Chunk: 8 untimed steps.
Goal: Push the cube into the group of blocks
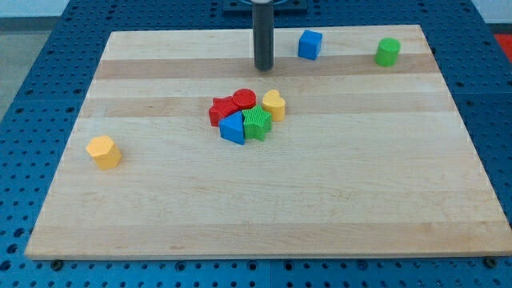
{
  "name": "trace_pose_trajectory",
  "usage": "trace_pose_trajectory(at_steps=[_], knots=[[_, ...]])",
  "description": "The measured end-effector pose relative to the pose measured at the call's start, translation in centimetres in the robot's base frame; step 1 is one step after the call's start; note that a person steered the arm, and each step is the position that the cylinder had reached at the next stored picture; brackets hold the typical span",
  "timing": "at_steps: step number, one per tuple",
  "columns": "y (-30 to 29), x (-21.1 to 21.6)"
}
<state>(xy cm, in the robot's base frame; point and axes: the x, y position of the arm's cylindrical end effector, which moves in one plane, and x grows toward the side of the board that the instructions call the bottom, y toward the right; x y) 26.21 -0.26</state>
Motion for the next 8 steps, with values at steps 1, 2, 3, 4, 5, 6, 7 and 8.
trace_pose_trajectory(at_steps=[1, 2, 3, 4, 5, 6, 7, 8], knots=[[0.4, -6.8], [4.6, -7.0], [12.3, -6.9], [14.7, -5.7], [14.7, -5.7], [13.8, -5.7], [9.8, -4.7], [6.4, -2.0]])
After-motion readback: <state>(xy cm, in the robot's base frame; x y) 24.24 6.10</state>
